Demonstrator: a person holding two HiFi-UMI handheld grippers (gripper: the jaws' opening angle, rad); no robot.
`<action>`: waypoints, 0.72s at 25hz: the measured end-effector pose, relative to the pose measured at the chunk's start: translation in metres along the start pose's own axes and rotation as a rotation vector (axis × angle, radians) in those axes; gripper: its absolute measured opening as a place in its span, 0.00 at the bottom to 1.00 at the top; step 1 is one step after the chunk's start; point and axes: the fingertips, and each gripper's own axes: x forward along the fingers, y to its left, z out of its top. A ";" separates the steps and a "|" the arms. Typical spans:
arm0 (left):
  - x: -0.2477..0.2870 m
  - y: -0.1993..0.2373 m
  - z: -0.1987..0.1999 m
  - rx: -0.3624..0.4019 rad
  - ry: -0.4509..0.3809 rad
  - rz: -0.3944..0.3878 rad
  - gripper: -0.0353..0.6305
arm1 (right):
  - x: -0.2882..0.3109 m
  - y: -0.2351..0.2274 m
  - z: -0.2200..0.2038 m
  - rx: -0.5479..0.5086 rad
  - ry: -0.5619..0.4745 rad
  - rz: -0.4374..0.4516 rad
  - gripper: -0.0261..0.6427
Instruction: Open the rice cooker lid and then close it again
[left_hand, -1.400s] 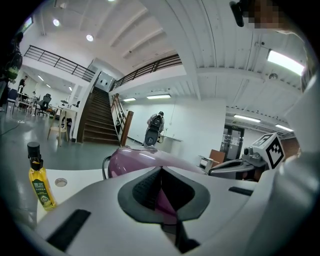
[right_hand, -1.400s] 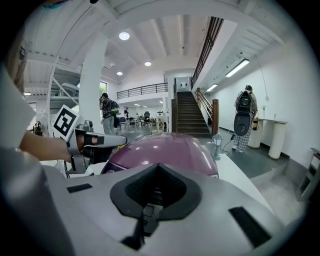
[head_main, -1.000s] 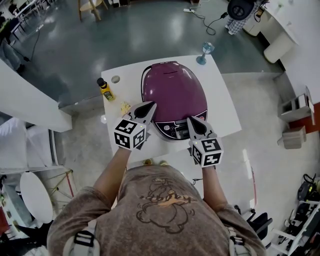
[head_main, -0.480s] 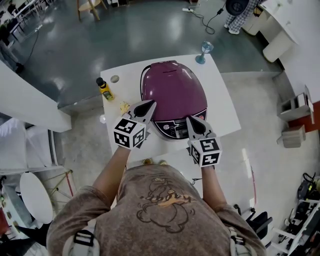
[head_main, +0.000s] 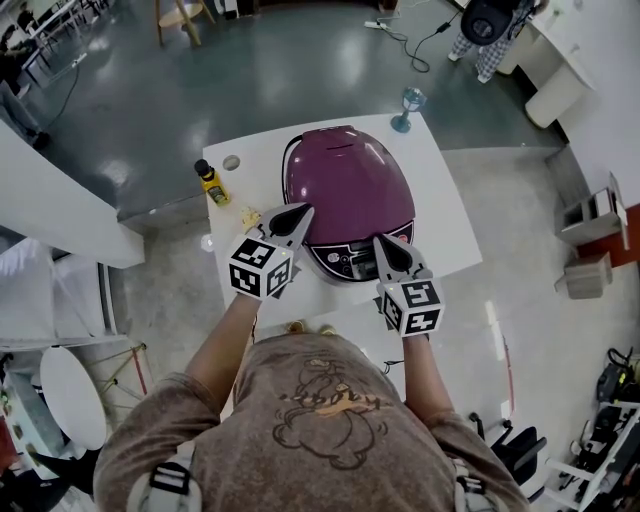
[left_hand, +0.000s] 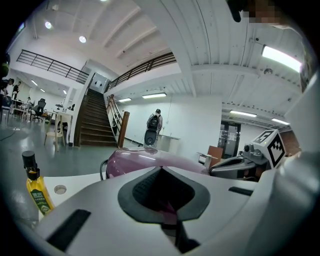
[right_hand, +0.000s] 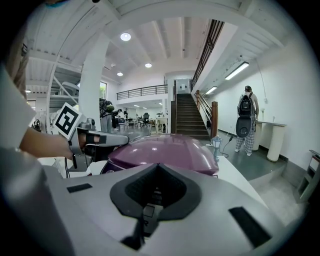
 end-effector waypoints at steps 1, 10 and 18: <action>0.000 0.000 0.001 0.003 0.000 -0.001 0.09 | 0.000 0.000 0.000 0.001 -0.006 -0.003 0.05; -0.003 0.003 0.037 0.029 -0.068 -0.003 0.09 | 0.000 -0.001 0.001 -0.019 -0.036 -0.020 0.05; -0.003 0.008 0.076 0.002 -0.114 -0.031 0.09 | -0.002 0.000 0.001 -0.021 -0.036 -0.003 0.05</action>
